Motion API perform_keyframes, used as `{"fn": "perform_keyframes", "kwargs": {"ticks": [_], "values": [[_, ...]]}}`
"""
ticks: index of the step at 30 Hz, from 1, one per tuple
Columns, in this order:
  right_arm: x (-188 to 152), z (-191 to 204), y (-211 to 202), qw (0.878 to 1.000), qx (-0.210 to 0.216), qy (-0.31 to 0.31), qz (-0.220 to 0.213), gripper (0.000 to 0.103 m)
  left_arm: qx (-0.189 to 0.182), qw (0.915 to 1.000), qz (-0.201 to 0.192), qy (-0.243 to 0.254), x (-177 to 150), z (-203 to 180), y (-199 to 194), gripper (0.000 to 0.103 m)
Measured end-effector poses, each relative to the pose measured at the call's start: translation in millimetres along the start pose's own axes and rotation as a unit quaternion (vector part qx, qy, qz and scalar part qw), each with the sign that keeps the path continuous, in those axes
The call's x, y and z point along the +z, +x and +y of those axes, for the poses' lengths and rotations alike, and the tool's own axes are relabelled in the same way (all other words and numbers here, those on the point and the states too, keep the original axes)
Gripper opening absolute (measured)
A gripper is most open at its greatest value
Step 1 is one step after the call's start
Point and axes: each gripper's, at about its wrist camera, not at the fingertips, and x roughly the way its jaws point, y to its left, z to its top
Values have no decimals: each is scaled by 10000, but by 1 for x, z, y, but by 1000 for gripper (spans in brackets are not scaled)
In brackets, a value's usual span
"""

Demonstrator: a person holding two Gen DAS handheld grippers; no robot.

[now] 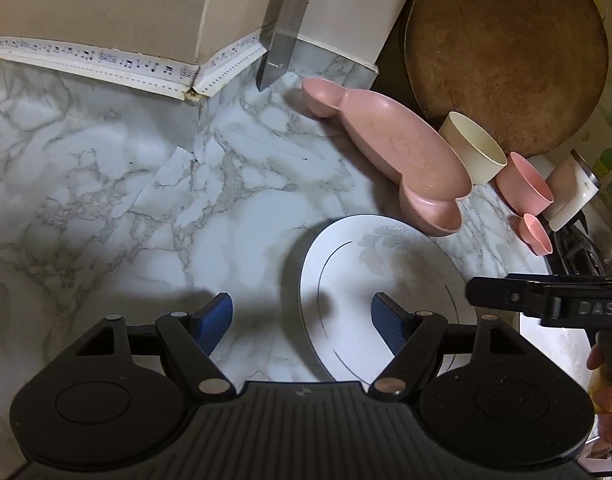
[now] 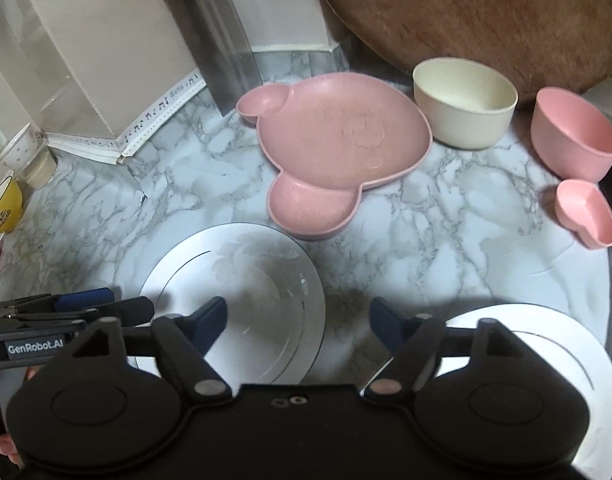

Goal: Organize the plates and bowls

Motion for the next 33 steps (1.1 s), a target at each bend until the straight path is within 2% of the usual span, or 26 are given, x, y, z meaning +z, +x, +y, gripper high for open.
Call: {"fn": "perform_keyframes", "kwargs": {"ticks": [1, 2, 3, 6, 8, 11, 13, 16, 25, 33], "values": [[1, -2, 2, 10000, 27, 80, 36, 73, -39, 10000, 7, -6, 1, 0, 1, 74], [1, -4, 4, 9999, 47, 150, 63, 73, -87, 10000, 23, -14, 2, 0, 2, 67], [1, -6, 5, 9997, 73, 213, 80, 70, -158, 9999, 54, -29, 2, 0, 4, 64], [1, -11, 9, 9990, 165, 394, 164, 57, -269, 9994, 141, -180, 3, 4, 8, 58], [0, -16, 11, 9981, 222, 528, 212, 52, -385, 9986, 209, -305, 4, 8, 10, 43], [0, -21, 13, 9973, 243, 650, 257, 43, -440, 9980, 251, -376, 4, 10, 13, 38], [-1, -22, 14, 9972, 212, 652, 292, 34, -460, 9979, 255, -390, 4, 11, 14, 33], [-3, -25, 15, 9963, 265, 753, 335, 23, -512, 9972, 273, -470, 5, 13, 15, 32], [-5, -32, 12, 9940, 409, 962, 313, 10, -650, 9942, 346, -779, 4, 23, 18, 13], [-6, -34, 12, 9942, 386, 961, 284, 4, -705, 9931, 348, -866, 3, 26, 19, 9]]}}
